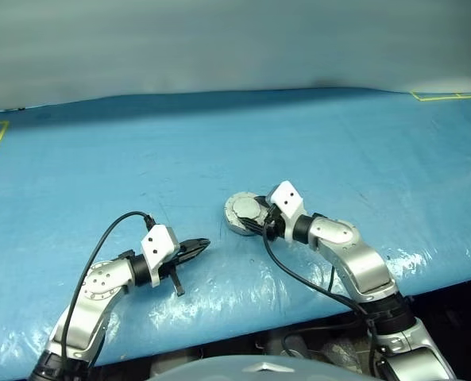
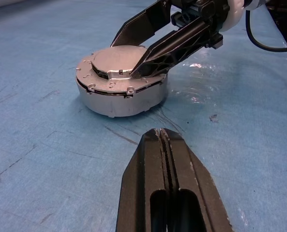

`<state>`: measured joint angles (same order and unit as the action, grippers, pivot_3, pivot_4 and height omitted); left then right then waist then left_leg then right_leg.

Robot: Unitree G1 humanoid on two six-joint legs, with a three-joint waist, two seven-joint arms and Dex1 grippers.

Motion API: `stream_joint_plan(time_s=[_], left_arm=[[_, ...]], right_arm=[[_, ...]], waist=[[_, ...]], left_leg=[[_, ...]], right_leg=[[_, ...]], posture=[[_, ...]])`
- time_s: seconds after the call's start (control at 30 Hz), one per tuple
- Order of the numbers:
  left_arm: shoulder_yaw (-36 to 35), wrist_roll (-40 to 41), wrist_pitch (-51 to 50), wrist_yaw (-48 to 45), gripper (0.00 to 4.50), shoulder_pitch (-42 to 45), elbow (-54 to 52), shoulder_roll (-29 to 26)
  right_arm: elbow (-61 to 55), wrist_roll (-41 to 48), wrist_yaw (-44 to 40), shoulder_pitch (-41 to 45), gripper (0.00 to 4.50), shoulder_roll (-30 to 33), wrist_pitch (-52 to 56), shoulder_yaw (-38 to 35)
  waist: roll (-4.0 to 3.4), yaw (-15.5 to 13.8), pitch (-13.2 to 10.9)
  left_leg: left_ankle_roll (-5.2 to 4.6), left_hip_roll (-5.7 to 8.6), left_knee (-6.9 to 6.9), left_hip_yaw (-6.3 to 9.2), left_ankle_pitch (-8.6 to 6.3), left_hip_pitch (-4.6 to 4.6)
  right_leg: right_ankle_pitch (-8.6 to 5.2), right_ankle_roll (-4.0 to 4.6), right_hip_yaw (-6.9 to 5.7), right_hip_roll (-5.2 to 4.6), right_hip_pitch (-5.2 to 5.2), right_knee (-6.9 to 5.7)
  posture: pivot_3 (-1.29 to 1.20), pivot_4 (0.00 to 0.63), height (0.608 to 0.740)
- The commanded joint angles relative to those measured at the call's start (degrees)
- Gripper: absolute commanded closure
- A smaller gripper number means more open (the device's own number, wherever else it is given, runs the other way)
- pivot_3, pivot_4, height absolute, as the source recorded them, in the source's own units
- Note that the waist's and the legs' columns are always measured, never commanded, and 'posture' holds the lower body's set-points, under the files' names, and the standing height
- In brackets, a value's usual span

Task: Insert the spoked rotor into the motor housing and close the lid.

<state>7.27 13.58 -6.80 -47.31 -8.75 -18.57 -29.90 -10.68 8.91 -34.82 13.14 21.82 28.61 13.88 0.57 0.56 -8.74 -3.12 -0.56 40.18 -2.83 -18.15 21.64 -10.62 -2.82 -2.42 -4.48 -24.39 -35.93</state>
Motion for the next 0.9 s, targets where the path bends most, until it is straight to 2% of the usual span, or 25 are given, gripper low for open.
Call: stream_joint_plan(time_s=[0.03,0.4,0.63,0.9], left_arm=[[0.2,0.0,1.3,-0.1,4.50,0.2,-1.9,-0.3],[0.4,-1.1,2.6,0.0,4.50,0.7,0.0,0.1],[-0.6,-0.2,3.5,0.6,4.50,2.9,2.3,1.9],[0.2,-0.6,3.3,0.2,4.50,4.2,2.9,1.8]], right_arm=[[3.1,-2.7,2.2,-1.2,1.43,-0.1,0.1,0.8],[4.4,-4.2,1.9,-3.9,1.43,2.0,-0.4,2.0],[-2.6,-1.0,-4.2,-5.4,1.43,3.6,1.6,5.1],[-8.6,-0.9,-7.3,-5.0,1.43,5.5,2.9,7.7]], waist=[[0.00,0.0,0.0],[-0.17,-0.2,0.6],[-0.16,-0.7,0.6],[-0.16,0.0,0.6]], left_leg=[[-0.01,0.00,0.00,0.00,0.00,-0.03],[-0.11,-0.01,0.00,0.06,-0.02,-0.16],[-0.16,0.00,-0.01,0.09,-0.05,-0.14],[-0.13,-0.03,-0.17,0.06,-0.05,-0.11]], right_leg=[[0.00,0.00,0.00,0.00,0.02,0.00],[0.06,0.08,-0.03,0.00,0.14,0.00],[0.04,0.11,-0.05,-0.01,0.15,0.02],[-0.05,0.22,-0.06,0.01,0.07,0.05]], posture=[[0.00,0.150,0.740],[0.00,0.150,0.740],[0.00,0.150,0.740],[0.00,0.150,0.740]])
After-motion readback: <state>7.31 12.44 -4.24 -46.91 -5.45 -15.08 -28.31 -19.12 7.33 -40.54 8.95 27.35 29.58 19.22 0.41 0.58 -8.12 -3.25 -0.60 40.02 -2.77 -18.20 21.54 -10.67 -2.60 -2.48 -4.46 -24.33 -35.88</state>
